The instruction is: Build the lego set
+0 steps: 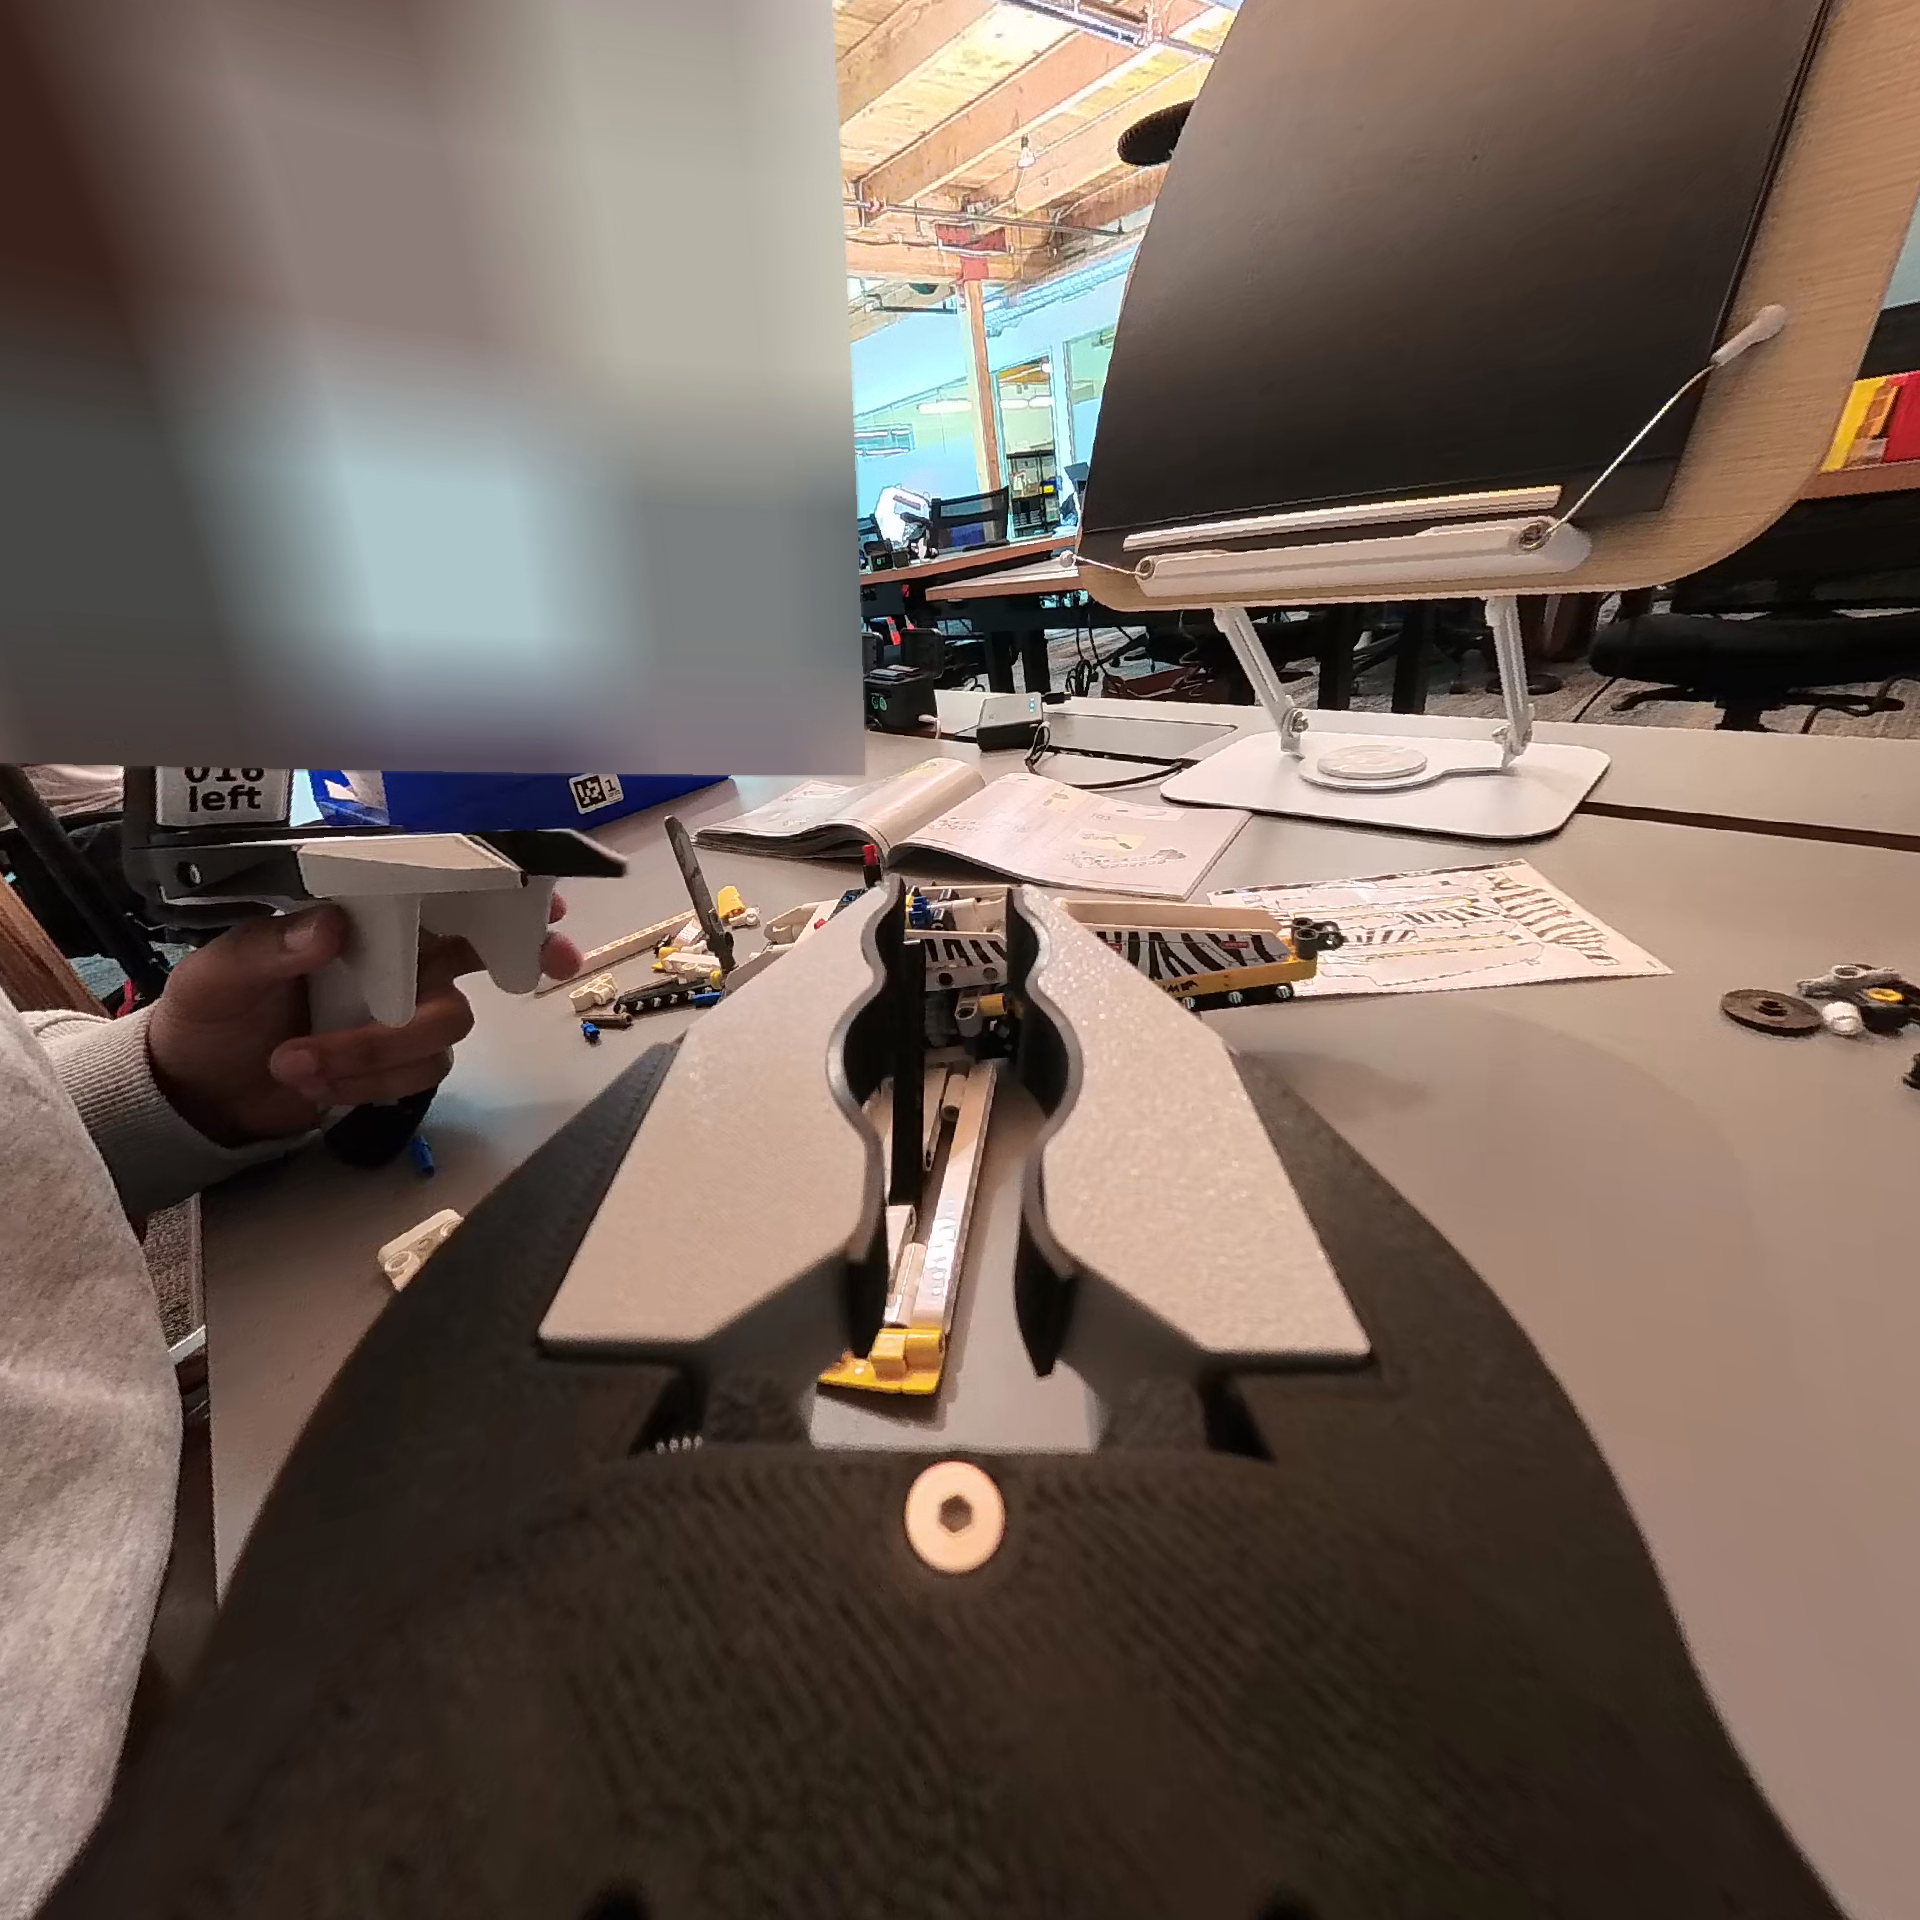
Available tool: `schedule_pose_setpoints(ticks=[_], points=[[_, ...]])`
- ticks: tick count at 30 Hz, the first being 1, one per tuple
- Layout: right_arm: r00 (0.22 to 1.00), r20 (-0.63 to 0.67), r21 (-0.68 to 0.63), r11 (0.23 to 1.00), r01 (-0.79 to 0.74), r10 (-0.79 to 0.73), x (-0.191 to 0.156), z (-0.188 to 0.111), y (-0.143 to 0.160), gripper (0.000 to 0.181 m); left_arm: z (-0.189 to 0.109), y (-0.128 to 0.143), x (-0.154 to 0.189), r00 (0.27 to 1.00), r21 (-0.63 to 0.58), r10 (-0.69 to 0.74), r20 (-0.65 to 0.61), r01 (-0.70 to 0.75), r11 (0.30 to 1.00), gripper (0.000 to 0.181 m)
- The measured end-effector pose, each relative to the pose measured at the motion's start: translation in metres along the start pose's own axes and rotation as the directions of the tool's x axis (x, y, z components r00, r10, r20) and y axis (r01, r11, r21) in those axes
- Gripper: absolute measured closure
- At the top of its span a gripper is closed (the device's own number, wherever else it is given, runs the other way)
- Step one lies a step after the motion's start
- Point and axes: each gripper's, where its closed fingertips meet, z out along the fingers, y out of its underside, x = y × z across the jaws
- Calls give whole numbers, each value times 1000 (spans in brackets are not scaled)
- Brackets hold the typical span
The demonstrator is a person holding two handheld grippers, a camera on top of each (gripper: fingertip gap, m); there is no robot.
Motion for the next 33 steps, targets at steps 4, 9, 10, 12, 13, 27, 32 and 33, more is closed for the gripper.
schedule_pose_setpoints(ticks=[4, 9, 10, 12, 13, 27, 32, 33], points=[[1000, 0, 2, 1000, 1, -1, 0, 0, 0, 165, -1, 1, 9, 998, -3, 16, -53, -16, 1000, 164], [1000, 2, 7, 1000, 4, -4, -1, 0, -1, 165, -3, -1, 19, 994, 16, 71, -86, -69, 997, 181], [1000, 4, 8, 1000, 3, -3, -1, 0, -1, 165, -4, -1, 20, 993, 18, 77, -90, -76, 997, 181], [1000, 4, 13, 1000, 5, -5, -2, 0, -1, 165, -4, -1, 22, 992, 23, 87, -96, -85, 996, 181], [1000, 5, 16, 1000, 4, -4, -2, -1, -2, 166, -5, -1, 22, 991, 25, 92, -99, -90, 996, 181], [1000, 16, 57, 998, 6, -7, -9, -6, -6, 164, -12, 0, 50, 951, 78, 258, -170, -248, 966, 181], [1000, 18, 59, 998, 20, -21, -13, -8, -6, 165, -14, 1, 57, 935, 90, 302, -185, -290, 953, 181], [1000, 18, 61, 998, 21, -22, -13, -8, -6, 165, -14, 2, 58, 932, 91, 311, -185, -299, 950, 181]])
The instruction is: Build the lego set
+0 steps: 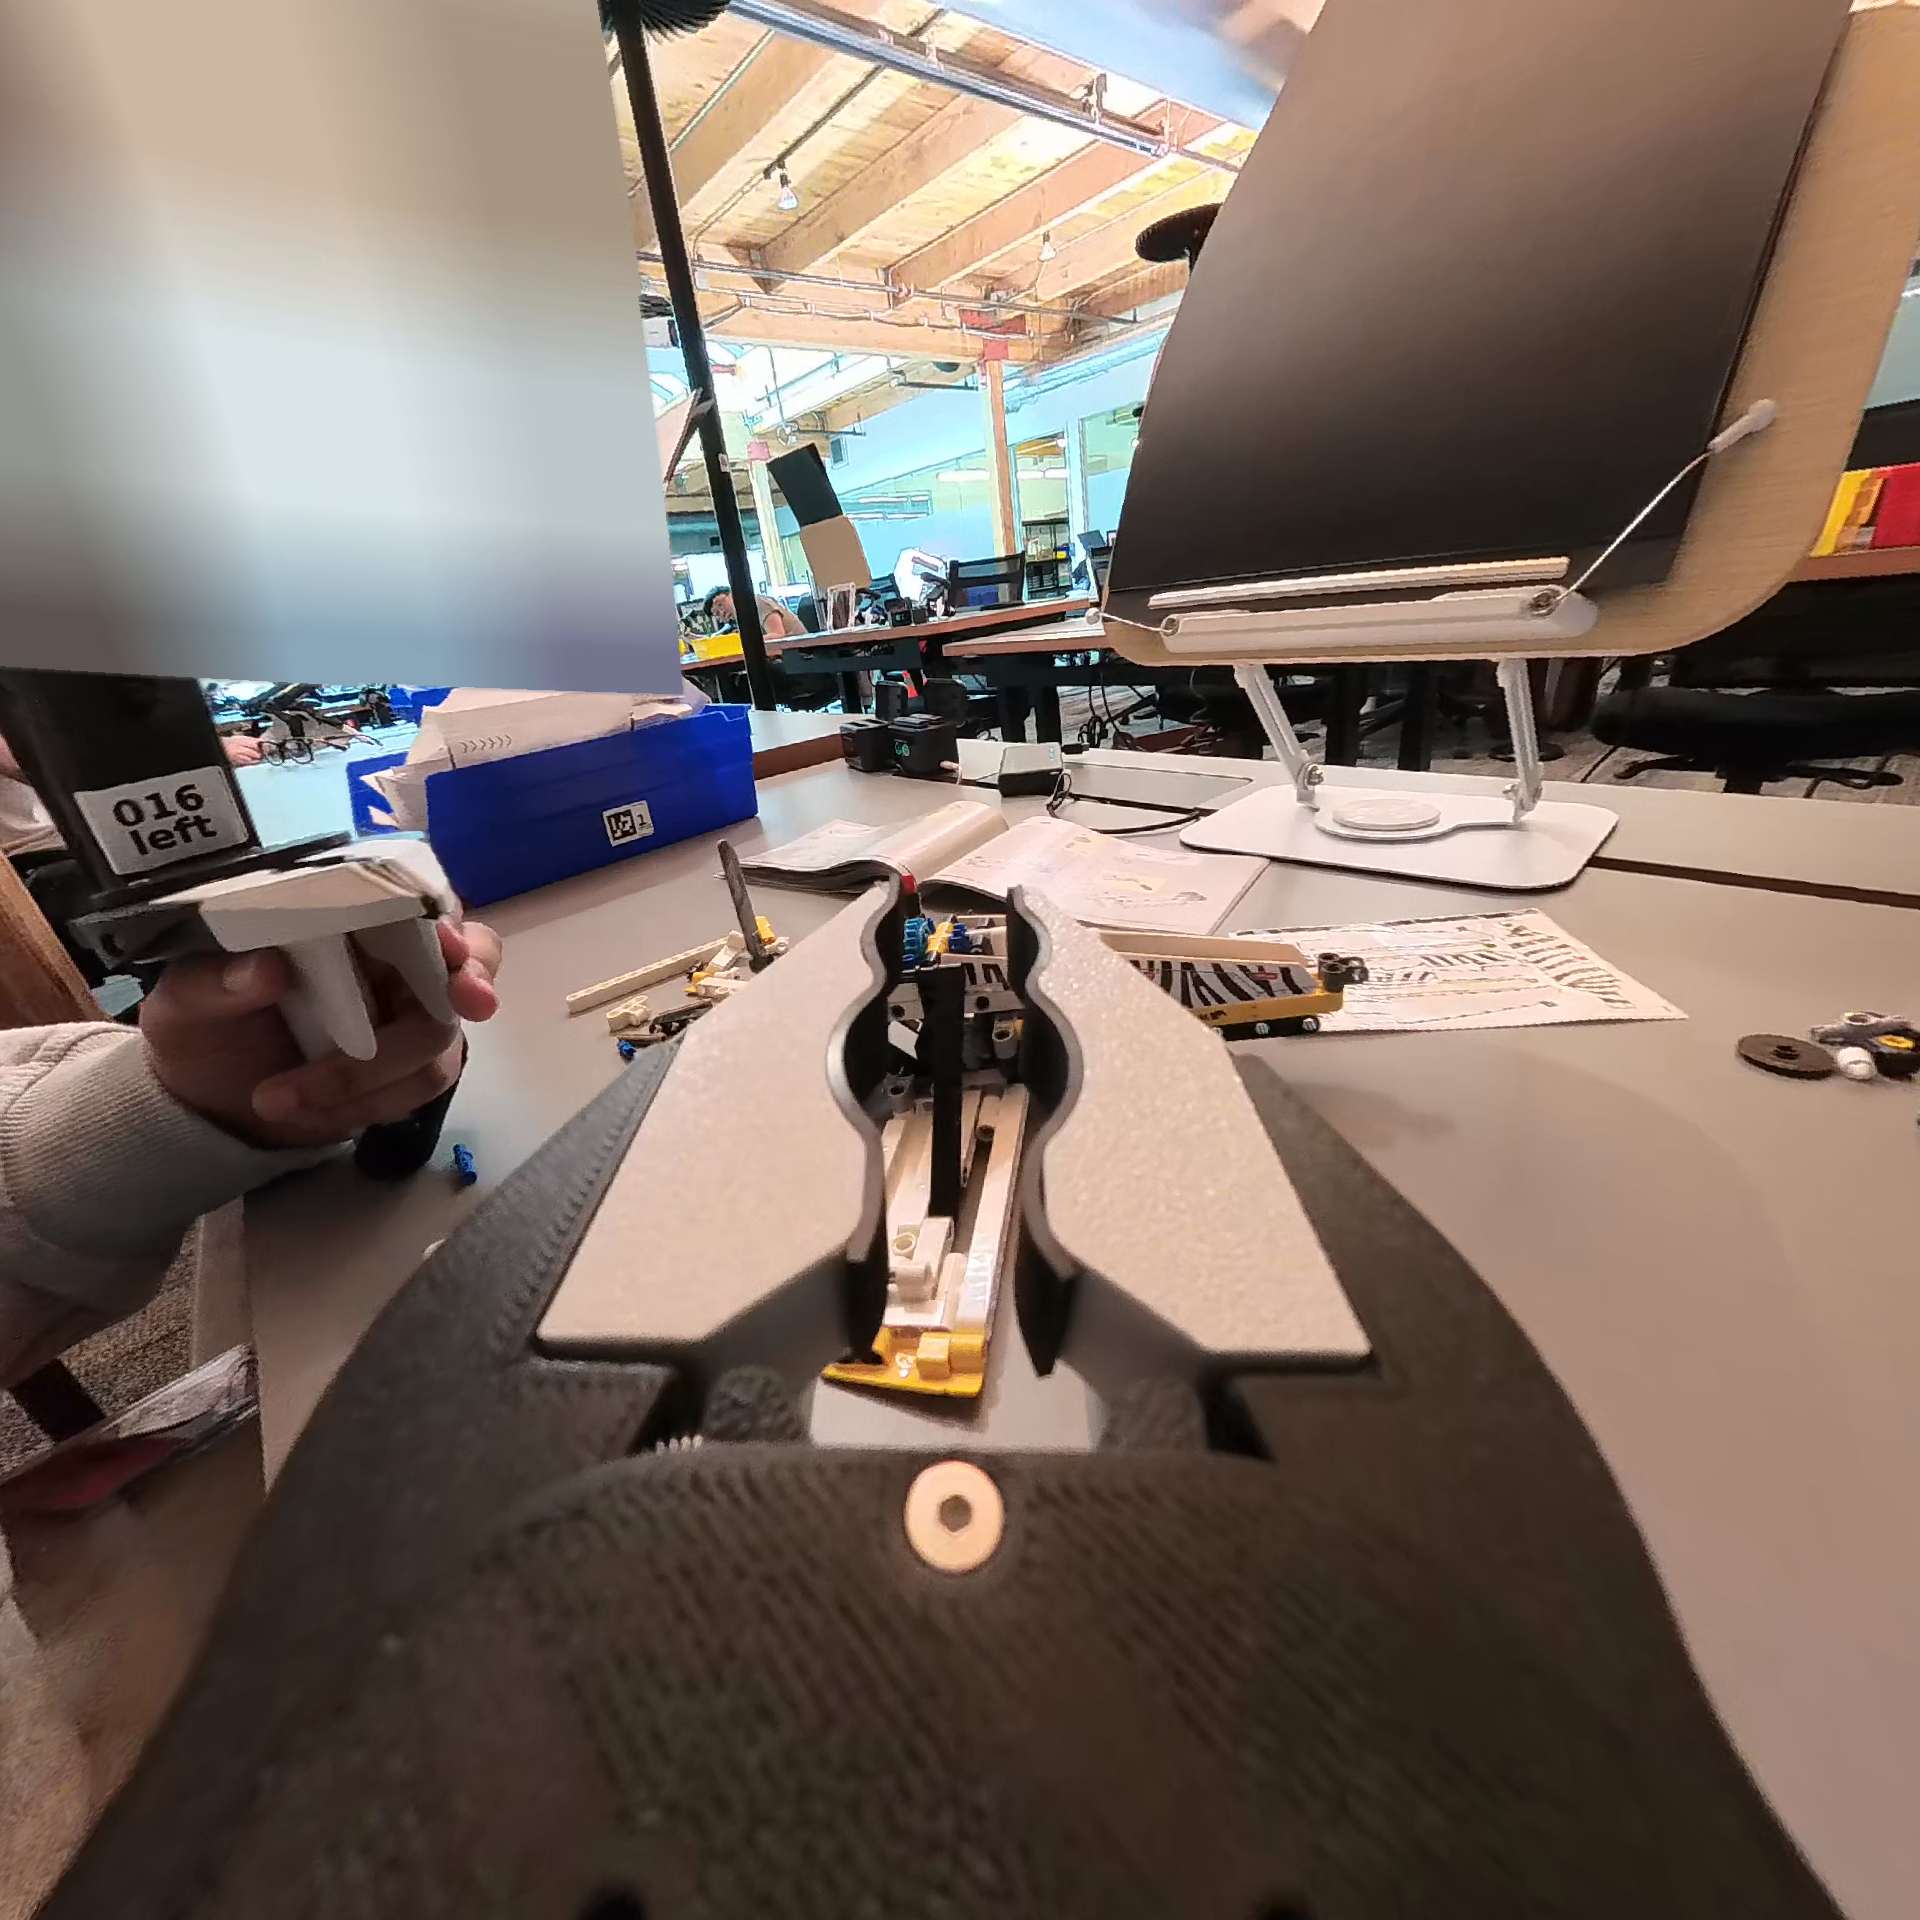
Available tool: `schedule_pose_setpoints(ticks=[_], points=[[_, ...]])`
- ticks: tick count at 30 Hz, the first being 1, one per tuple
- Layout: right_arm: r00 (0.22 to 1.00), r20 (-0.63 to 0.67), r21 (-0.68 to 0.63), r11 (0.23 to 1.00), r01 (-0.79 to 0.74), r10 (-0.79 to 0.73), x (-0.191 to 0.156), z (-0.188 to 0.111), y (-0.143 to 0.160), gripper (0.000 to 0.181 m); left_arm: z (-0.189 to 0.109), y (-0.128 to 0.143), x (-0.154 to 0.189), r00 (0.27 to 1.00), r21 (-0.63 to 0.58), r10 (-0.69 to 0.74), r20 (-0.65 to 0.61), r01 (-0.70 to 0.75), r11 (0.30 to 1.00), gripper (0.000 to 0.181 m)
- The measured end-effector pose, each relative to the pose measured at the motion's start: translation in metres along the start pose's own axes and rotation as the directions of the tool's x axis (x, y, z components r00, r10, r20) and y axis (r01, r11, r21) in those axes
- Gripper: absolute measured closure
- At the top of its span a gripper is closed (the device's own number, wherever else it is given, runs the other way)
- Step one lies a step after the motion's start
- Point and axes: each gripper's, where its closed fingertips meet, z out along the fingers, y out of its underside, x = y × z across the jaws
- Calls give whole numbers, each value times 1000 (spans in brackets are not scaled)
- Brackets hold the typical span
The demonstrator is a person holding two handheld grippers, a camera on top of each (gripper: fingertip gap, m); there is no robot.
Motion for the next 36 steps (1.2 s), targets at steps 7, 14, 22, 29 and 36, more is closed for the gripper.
schedule_pose_setpoints(ticks=[7, 14, 22, 29, 36], points=[[1000, 3, 11, 1000, -7, 7, -1, -2, -2, 166, -1, -1, 4, 999, 8, 50, 15, -50, 999, 181], [1000, 5, -3, 1000, 19, -19, -4, -1, 0, 166, -19, -15, -28, 979, 78, 37, 203, -53, 996, 181], [1000, 8, 0, 1000, 12, -12, -5, -2, 0, 167, -79, 52, -92, 895, -458, 115, 432, 107, 882, 181], [1000, 9, 2, 1000, 8, -8, -5, -3, -1, 167, -94, 76, -88, 912, -603, 146, 383, 127, 788, 166], [1000, 24, 12, 1000, -5, 4, -6, -4, -2, 166, -94, 91, -85, 918, -655, 132, 375, 162, 738, 165]])
